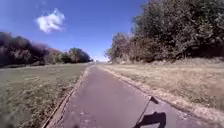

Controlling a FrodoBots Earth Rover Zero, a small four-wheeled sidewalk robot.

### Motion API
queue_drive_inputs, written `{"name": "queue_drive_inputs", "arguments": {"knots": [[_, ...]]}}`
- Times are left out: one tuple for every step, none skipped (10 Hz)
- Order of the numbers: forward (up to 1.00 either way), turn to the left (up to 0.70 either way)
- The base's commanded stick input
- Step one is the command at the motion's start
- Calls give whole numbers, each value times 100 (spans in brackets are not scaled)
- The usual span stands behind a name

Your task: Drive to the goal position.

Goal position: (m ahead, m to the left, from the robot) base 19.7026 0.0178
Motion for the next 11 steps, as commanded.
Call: {"name": "queue_drive_inputs", "arguments": {"knots": [[70,0],[70,0],[70,0],[70,0],[70,35],[70,35],[70,35],[70,35],[70,35],[70,35],[70,35]]}}
